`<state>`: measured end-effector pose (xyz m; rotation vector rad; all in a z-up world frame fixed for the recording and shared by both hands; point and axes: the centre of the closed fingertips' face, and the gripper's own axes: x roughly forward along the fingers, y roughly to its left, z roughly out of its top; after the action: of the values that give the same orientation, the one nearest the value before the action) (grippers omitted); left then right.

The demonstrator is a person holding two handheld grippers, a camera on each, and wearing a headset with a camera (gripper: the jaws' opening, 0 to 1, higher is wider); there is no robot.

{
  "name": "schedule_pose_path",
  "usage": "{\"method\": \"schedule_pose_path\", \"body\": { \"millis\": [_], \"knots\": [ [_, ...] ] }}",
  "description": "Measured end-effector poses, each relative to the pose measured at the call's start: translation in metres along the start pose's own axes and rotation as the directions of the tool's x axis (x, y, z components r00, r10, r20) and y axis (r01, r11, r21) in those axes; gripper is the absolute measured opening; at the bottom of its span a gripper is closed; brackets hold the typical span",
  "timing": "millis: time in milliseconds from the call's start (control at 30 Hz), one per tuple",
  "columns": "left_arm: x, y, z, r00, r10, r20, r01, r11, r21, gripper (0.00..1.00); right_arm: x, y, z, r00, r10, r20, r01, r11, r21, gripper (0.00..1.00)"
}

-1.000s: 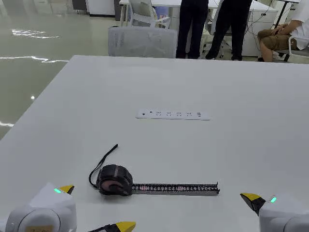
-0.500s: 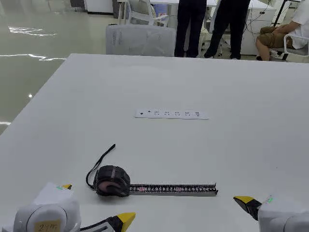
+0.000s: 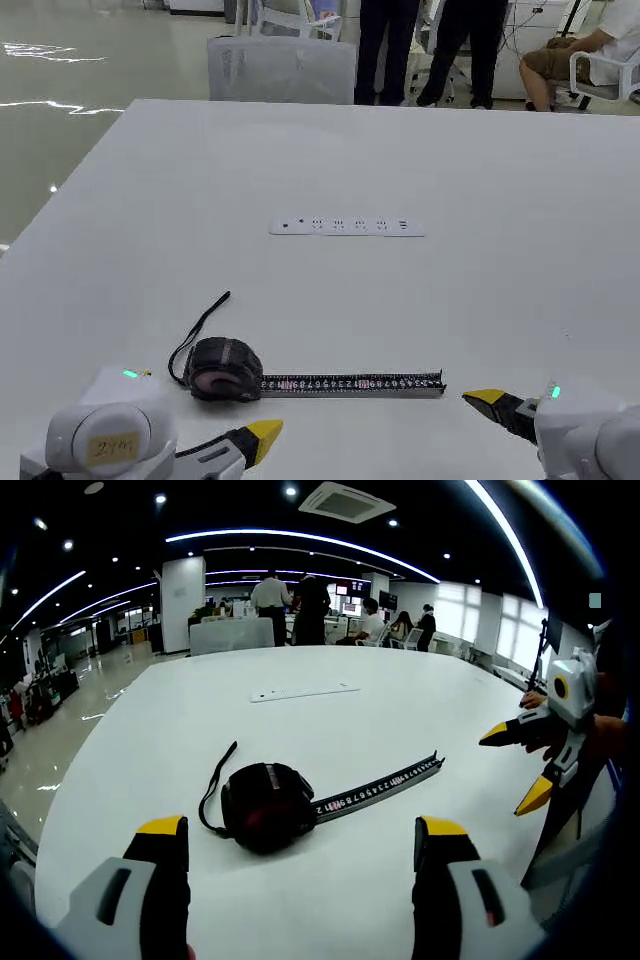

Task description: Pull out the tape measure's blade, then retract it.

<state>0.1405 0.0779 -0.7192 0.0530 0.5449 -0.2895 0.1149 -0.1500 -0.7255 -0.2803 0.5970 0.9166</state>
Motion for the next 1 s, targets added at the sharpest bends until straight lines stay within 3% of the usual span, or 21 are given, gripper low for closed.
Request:
{"method": "schedule_pose_path", "body": {
  "millis": [300, 433, 633, 1000],
  "knots": [
    [0.009, -0.003, 0.006, 1.0, 0.0, 0.0, 0.0, 1.0, 0.014, 0.97, 0.001, -0.009, 0.0, 0.9984, 0.043, -0.036, -0.045, 0.997, -0.059, 0.84],
    [0.012, -0.003, 0.01, 1.0, 0.003, 0.004, -0.003, 1.0, 0.016, 0.99, -0.001, -0.013, -0.005, 0.994, 0.082, -0.073, -0.089, 0.991, -0.103, 0.85],
    [0.016, 0.0, 0.01, 1.0, 0.009, 0.0, -0.009, 1.0, 0.022, 0.99, -0.002, -0.02, -0.003, 0.9914, 0.106, -0.076, -0.115, 0.985, -0.128, 0.85],
    [0.025, 0.009, 0.01, 0.9994, 0.035, -0.005, -0.035, 0.999, 0.016, 0.99, 0.003, -0.042, -0.007, 0.976, 0.172, -0.133, -0.198, 0.956, -0.218, 0.8]
  ]
}}
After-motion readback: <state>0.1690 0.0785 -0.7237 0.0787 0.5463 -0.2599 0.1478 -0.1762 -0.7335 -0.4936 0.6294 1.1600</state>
